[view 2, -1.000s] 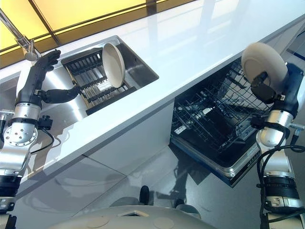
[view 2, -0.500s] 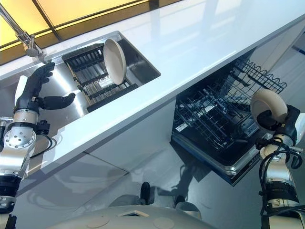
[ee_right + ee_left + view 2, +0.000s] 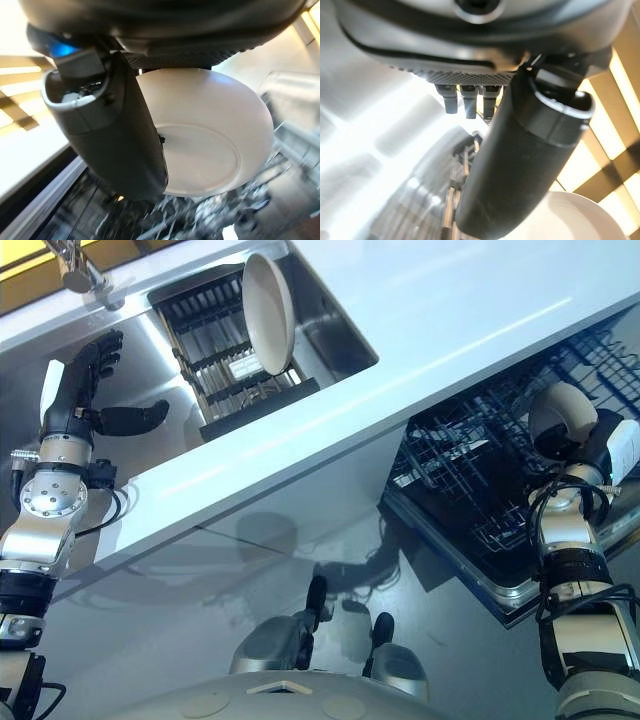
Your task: Pick up plates and place into dishwasher.
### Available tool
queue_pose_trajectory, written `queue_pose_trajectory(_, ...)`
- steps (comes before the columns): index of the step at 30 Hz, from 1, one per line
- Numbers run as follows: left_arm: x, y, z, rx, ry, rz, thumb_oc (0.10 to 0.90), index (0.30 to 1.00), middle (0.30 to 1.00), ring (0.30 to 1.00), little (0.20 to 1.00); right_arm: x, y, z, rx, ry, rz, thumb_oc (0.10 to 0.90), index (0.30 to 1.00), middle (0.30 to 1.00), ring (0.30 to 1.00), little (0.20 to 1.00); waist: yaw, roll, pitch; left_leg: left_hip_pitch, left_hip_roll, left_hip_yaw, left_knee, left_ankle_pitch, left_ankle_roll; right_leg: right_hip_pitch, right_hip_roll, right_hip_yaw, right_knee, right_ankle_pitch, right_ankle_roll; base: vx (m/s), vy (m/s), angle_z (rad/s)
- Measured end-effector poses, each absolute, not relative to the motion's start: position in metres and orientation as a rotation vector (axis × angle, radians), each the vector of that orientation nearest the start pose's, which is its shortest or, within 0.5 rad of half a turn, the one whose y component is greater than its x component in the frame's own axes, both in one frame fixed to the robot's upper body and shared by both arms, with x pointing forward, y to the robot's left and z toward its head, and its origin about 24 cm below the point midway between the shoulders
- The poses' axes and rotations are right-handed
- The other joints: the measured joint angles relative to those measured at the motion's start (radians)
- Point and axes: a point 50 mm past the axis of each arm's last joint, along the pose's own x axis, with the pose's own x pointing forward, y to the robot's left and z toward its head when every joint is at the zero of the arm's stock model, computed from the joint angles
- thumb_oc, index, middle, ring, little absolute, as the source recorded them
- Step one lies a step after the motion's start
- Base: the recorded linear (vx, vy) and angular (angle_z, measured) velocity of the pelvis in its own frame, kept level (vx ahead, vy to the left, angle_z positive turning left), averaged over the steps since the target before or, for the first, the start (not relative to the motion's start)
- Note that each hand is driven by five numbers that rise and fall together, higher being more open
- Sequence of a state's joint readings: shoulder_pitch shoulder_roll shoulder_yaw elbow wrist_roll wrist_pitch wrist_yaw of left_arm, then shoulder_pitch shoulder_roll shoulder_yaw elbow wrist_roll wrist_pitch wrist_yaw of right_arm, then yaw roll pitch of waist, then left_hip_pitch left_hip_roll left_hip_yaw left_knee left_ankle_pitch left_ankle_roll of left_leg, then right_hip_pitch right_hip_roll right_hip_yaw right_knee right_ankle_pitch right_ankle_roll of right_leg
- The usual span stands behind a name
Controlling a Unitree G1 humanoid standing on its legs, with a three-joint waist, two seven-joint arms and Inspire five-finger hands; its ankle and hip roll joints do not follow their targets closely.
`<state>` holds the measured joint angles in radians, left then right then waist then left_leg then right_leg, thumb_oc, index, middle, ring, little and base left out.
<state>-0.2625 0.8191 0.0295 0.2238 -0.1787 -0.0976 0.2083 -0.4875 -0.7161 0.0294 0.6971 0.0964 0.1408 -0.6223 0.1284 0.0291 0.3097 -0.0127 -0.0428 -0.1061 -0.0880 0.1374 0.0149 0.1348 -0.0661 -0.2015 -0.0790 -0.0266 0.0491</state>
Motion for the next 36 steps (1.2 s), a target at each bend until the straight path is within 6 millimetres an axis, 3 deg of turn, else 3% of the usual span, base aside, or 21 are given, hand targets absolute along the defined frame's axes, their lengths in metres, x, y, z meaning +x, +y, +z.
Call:
queue_pose_trajectory(9,0.291,0.315,0.164,0.603,-0.244,0.317,0.800,0.900,0.900,0.900,0.900,0.306,-0.359,0.093,-0.711,0.277,-0.841,0.100,0.300,0.300,0.300,0.200,0.028,-0.012,0.011,0.001,-0.010,-0.010,0.000,0.003,0.004,0.009,-0.008,-0.003,0.000,-0.004,0.006,0.01,0.013,0.06)
queue_pose_trajectory(12,0.291,0.316,0.166,0.609,-0.245,0.316,0.800,0.900,0.900,0.900,0.900,0.304,-0.362,0.090,-0.724,0.322,-0.828,0.800,0.900,0.900,0.900,0.900,0.027,-0.018,0.015,0.004,-0.011,-0.009,0.000,0.005,0.006,0.013,-0.008,-0.003,0.000,-0.004,0.006,0.00,0.000,0.00)
queue_pose_trajectory(18,0.291,0.316,0.165,0.612,-0.228,0.304,0.800,0.900,0.900,0.900,0.900,0.300,-0.358,0.076,-0.713,0.378,-0.770,0.800,0.900,0.900,0.900,0.900,0.016,-0.029,0.021,0.022,-0.011,-0.009,0.000,0.007,0.006,0.032,-0.008,-0.002,0.000,-0.004,0.006,0.00,0.000,0.00)
queue_pose_trajectory(29,0.289,0.315,0.164,0.621,-0.227,0.300,0.800,0.900,0.900,0.900,0.900,0.302,-0.304,0.107,-0.466,-0.015,-0.640,0.800,0.900,0.900,0.900,0.900,-0.024,-0.034,0.023,0.062,-0.008,0.019,-0.001,0.004,0.009,0.056,-0.010,0.034,0.009,-0.003,0.008,-0.01,0.009,-0.06)
queue_pose_trajectory(36,0.286,0.319,0.167,0.649,-0.237,0.320,0.800,0.900,0.900,0.900,0.900,0.289,-0.311,0.112,-0.465,-0.075,-0.668,0.800,0.900,0.900,0.900,0.900,-0.048,-0.042,0.018,0.078,-0.007,0.034,-0.001,0.002,0.011,0.066,-0.011,0.061,0.011,-0.001,0.011,-0.05,0.006,-0.06)
